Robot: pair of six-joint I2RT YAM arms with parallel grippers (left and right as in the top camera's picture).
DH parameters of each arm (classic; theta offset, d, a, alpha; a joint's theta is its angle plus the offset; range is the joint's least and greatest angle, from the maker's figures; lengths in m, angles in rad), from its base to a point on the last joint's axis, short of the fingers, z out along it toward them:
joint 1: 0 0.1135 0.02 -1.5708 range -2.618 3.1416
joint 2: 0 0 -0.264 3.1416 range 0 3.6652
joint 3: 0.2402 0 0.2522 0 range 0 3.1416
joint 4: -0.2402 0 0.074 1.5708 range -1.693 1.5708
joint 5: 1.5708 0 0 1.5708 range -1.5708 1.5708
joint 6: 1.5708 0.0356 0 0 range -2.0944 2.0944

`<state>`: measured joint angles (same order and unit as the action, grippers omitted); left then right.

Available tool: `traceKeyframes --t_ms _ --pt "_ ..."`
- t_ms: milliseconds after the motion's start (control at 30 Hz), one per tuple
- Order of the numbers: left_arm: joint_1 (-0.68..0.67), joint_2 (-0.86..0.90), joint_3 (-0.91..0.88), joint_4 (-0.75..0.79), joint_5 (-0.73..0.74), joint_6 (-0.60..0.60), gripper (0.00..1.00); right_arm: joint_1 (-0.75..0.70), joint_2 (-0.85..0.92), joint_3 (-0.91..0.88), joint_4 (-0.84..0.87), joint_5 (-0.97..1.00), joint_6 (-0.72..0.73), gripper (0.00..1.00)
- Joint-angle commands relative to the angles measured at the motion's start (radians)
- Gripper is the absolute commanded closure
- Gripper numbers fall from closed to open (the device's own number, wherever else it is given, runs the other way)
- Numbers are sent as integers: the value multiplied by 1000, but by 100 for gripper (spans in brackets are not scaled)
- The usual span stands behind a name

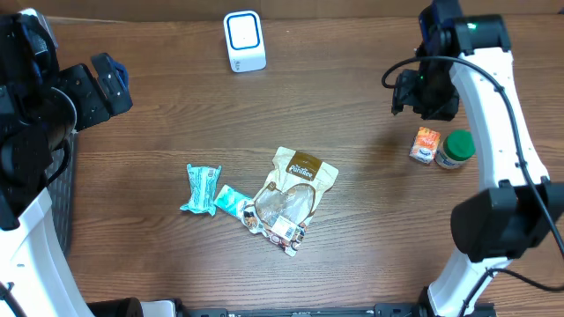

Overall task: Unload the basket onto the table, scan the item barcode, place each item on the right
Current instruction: 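Set the orange packet down by the jar and open right gripper, then move the right gripper over the large snack bag and lower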

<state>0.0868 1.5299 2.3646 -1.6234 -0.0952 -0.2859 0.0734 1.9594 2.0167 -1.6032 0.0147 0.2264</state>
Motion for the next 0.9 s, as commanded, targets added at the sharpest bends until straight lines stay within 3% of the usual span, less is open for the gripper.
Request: traceKeyframes --t_ms 0,233,500,867 --pt "5 2 7 4 -9 -10 1 0 -21 15 -22 -74 -19 36" --pt "5 2 7 4 -9 -10 1 35 -19 -65 35 -211 -19 40" --pt "5 2 7 4 -9 -10 0 107 -19 -298 128 -319 -19 55" --pt "5 2 7 4 -9 -10 0 398 -19 -480 366 -375 90 59"
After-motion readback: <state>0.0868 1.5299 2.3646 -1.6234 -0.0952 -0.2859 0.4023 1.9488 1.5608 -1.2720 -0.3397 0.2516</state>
